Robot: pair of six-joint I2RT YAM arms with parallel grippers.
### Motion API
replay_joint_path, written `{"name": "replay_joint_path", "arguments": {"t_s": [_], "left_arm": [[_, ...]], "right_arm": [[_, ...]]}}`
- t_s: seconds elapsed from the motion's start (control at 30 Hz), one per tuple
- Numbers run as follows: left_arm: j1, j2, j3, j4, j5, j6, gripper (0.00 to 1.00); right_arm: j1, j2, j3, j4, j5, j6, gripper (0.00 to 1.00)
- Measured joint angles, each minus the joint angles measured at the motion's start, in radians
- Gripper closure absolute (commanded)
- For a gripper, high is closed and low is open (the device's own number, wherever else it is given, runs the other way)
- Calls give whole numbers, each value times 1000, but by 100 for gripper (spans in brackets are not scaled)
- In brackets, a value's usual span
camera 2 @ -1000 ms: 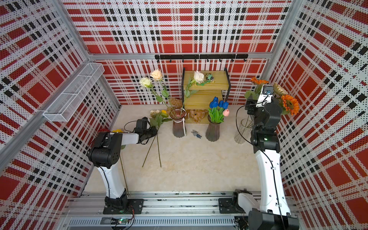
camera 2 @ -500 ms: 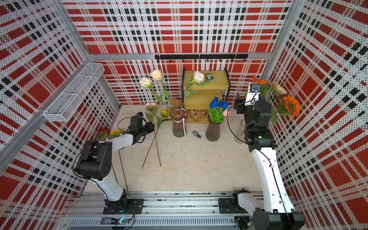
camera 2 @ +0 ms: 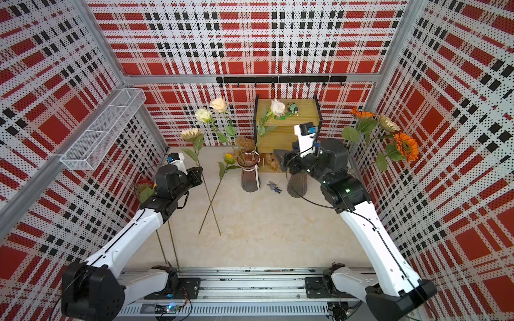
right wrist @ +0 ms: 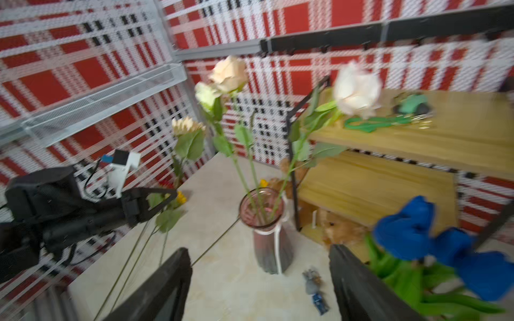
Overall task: Arrange the flowers in different vases according to their variety
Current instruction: Pick up the flower at the center of the board.
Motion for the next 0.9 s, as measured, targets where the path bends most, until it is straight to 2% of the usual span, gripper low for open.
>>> {"name": "replay_joint_path", "arguments": {"t_s": [0.13, 0.27, 0.5, 0.9], "left_arm": [[-36, -50, -32, -27, -10, -8, 100], [-92, -74, -55, -46, -18, -25, 100], [-153, -108, -66, -50, -28, -58, 100], [-186, -140, -94, -41, -42, -88, 100]], "right_arm": [[219, 70, -68, 18, -27, 52, 25], [348, 182, -129, 74, -42, 105, 25], [375, 356, -146, 213, -66, 168, 25], [350, 496, -138, 381, -143, 212, 30]]}}
